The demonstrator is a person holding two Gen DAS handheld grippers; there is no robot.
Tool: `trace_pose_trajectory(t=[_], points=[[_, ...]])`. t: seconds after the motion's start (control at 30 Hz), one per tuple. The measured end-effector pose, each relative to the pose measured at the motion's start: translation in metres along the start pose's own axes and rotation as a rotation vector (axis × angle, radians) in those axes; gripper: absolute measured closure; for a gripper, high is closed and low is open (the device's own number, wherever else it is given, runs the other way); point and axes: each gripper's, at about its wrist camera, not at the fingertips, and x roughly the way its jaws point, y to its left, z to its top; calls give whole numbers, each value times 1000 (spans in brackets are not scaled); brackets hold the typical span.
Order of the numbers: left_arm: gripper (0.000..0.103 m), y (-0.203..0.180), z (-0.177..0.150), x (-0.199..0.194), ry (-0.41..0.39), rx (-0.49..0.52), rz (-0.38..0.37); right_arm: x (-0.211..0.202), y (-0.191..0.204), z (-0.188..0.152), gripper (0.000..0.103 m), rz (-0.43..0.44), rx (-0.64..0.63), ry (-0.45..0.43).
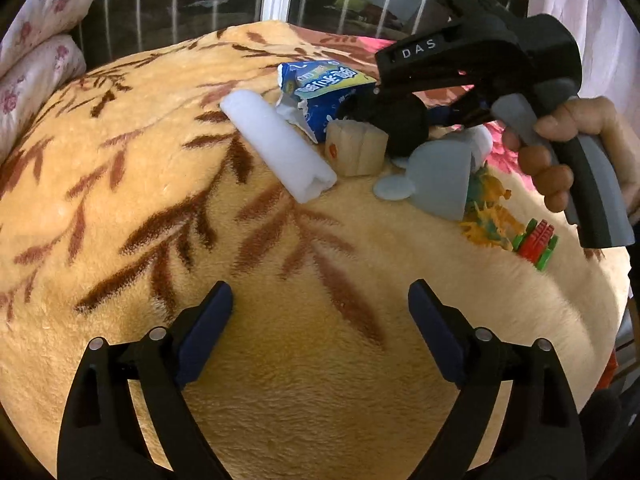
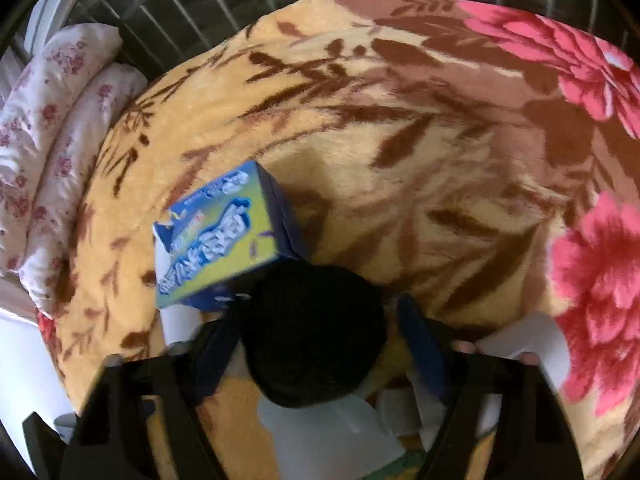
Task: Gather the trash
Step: 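Grasp the white foam stick with the left tool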
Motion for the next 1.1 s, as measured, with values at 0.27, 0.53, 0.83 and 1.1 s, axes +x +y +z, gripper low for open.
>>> trace_pose_trajectory(t=[0.27,0.53,0.83,1.1], points=[[16,4,-2,0,-5,-18,-15,-46,4,-15,57,29,-5,-130],[16,15,-5,-8,-44,-66,-63,-131,16,-134,56,97,-71,-498],[16,19,13,-18,-69,-106,-22,-130,-17,-228,56,85,-53,-572],[16,25,72,19,-22,-187,55,-127,-52,-244,56,76,5,-520]])
